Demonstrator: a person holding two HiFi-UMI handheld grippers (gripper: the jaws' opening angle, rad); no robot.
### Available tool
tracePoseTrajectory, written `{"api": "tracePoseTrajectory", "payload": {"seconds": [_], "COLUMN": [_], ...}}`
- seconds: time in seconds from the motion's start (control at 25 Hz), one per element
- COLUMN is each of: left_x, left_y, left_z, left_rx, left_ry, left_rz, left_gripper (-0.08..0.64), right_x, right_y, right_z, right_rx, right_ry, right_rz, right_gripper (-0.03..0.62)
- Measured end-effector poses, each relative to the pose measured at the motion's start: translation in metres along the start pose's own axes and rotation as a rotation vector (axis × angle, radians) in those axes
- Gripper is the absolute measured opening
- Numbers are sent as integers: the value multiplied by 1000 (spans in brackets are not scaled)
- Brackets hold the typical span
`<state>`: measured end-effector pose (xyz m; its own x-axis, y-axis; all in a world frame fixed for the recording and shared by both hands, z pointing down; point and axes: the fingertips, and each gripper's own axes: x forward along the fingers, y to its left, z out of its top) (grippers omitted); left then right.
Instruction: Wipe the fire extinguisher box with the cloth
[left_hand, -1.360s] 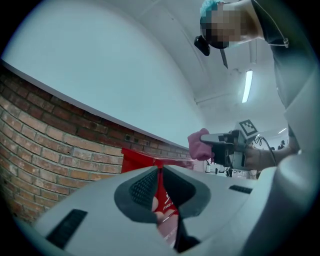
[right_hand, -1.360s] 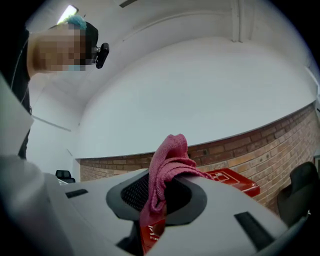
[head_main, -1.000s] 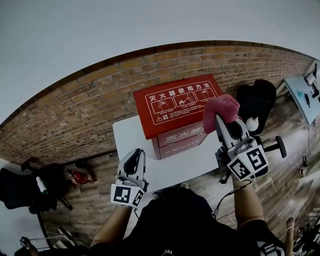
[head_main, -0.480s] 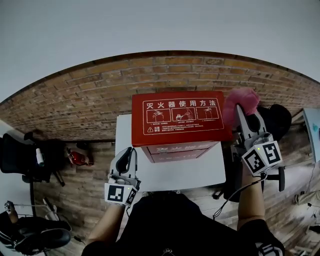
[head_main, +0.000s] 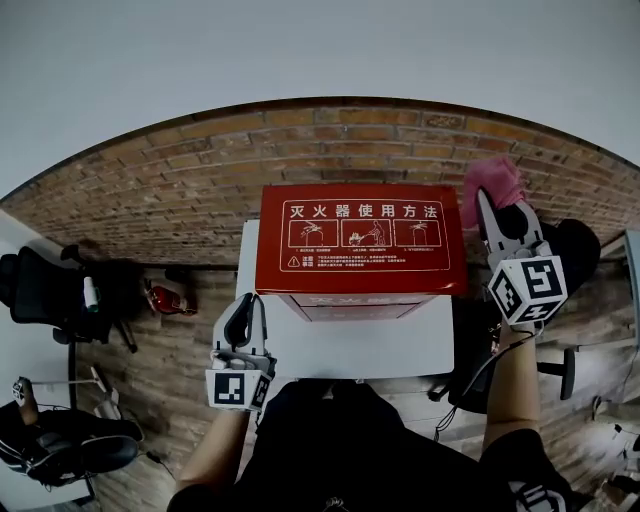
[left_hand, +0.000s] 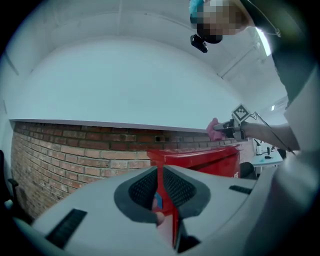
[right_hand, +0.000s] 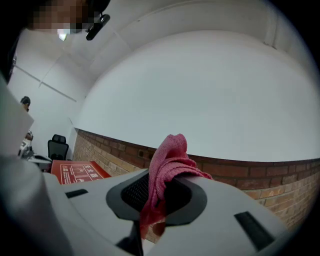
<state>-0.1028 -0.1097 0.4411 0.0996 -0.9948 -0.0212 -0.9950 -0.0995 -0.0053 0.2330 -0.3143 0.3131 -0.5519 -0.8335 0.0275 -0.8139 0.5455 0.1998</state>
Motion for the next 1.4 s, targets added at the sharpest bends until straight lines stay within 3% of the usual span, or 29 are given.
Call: {"api": "tracePoseTrajectory", "payload": {"seconds": [0.4, 0.6, 1.04, 1.4], "left_x": [12, 10, 10, 8], "left_y": [11, 11, 8, 7], "left_z": [-3, -5, 0, 0], "left_rx": [-18, -35, -54, -44], "left_ry": [-14, -17, -48, -46], "left_rz": [-30, -62, -141, -186], "left_gripper": [64, 64, 64, 64], "right_x": [29, 46, 60, 66], "right_y": [-10, 11, 37, 69], "right_z": [-21, -42, -58, -62], "right_rx": [-92, -125, -51, -121], "right_ry": [160, 276, 449, 590], "right_rz": [-31, 20, 98, 154], "right_gripper": [74, 74, 74, 74]}}
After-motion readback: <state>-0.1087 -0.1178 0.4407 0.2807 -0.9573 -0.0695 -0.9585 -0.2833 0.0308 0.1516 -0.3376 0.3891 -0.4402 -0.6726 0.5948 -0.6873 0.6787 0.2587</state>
